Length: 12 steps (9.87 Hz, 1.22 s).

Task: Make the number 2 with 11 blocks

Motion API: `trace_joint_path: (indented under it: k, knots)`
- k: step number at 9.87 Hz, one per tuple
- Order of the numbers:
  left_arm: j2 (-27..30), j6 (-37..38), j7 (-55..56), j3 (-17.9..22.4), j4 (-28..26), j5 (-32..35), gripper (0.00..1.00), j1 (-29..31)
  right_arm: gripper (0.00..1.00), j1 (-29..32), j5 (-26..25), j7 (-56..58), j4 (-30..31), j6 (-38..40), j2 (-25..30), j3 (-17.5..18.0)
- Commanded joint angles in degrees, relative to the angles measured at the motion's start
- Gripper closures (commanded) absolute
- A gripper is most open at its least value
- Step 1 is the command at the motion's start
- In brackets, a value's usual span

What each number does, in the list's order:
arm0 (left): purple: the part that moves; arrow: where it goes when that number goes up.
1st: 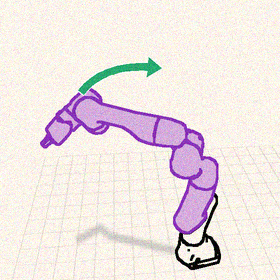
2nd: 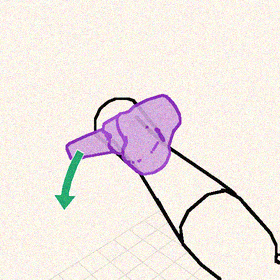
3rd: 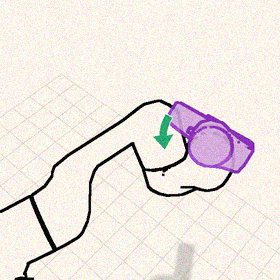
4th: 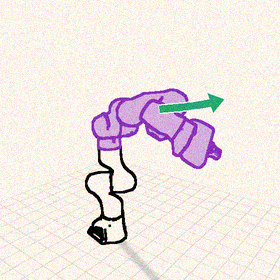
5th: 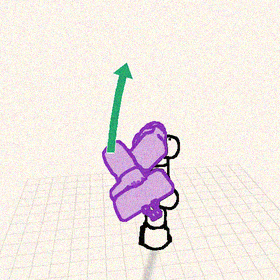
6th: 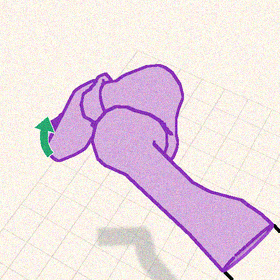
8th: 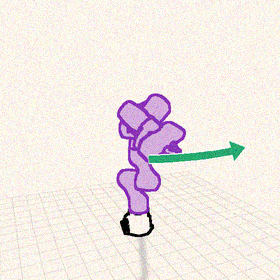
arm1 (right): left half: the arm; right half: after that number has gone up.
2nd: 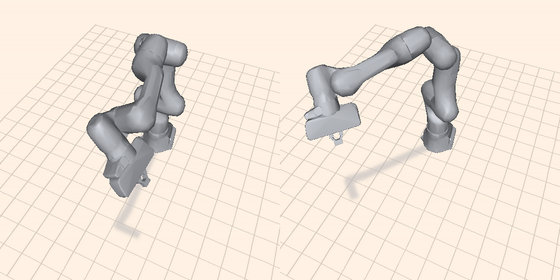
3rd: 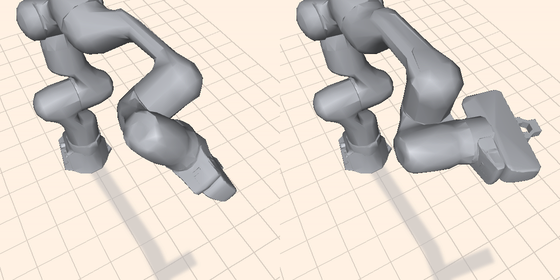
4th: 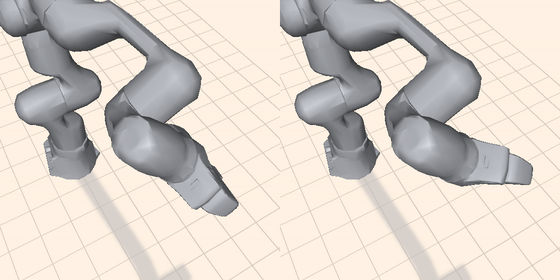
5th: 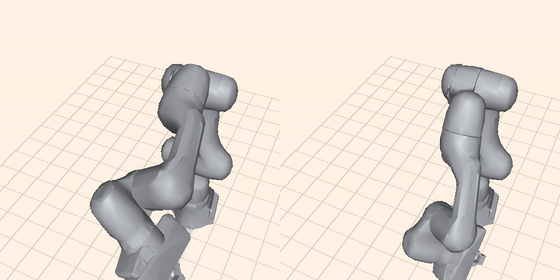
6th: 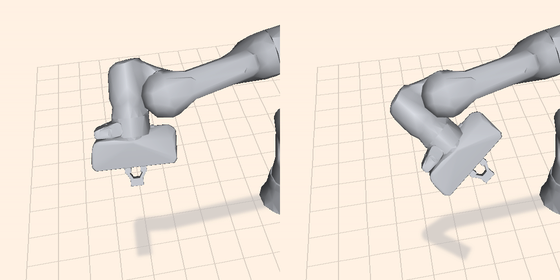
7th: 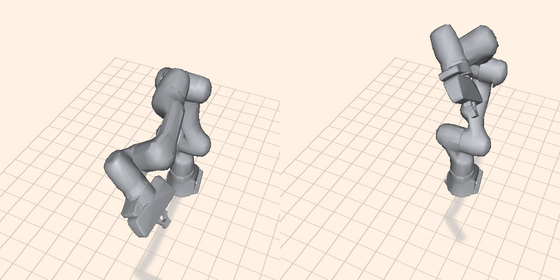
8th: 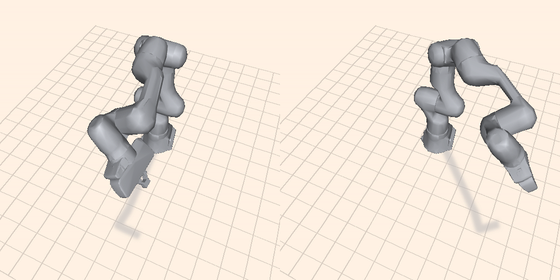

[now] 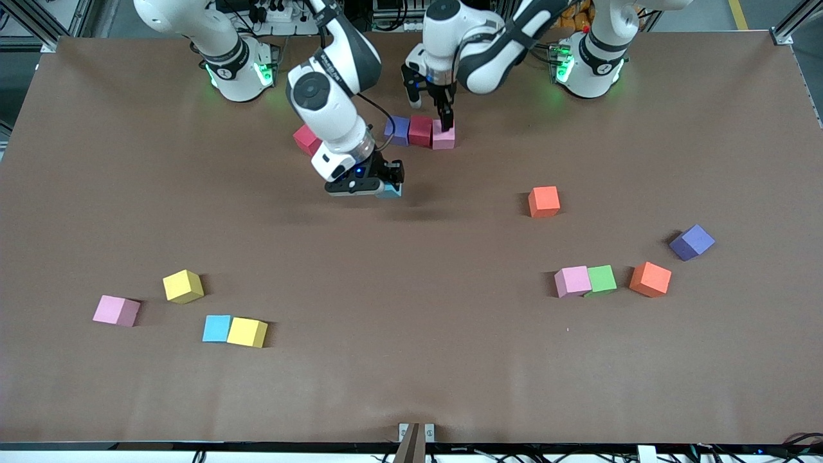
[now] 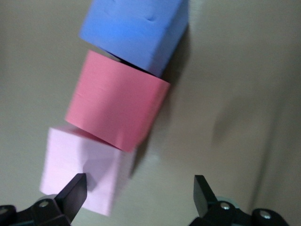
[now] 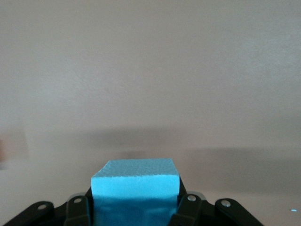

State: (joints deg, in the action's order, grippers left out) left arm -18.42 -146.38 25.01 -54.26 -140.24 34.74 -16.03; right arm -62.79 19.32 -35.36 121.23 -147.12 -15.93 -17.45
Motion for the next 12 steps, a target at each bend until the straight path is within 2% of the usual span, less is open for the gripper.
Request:
trace_joint_path:
  k: [1,4,6,8,10,12]
  knots:
    - [5.6,-1.0,3.9,-1.0,-2.9,1.5,0.0,1.2,0.82,-2.0,-8.4,-7.6,-0.3,-0.3,-1.1,-0.7]
    - [8.6,-2.1,2.3,-0.9,-2.8,1.7,0.0,4.4,0.83,-6.4,-9.7,-15.9,-3.7,0.0,-4.0,-1.1]
    - [12.8,-2.2,2.1,-1.5,-3.1,1.7,0.0,8.5,0.83,-9.5,-12.6,-21.0,-5.9,0.1,-6.5,-2.8]
    - [16.7,-2.2,2.7,-7.5,-4.2,0.9,0.0,17.1,0.83,-13.6,-12.8,-25.1,-8.3,0.5,-9.5,-5.1]
    - [18.0,-2.1,2.4,-7.8,-4.3,0.6,0.0,23.8,0.83,-17.2,-12.8,-30.1,-11.6,1.8,-13.1,-7.3]
    - [18.1,-2.1,2.2,-6.8,-3.9,0.5,0.0,30.6,0.83,-19.2,-12.8,-33.3,-13.6,1.9,-16.2,-8.0]
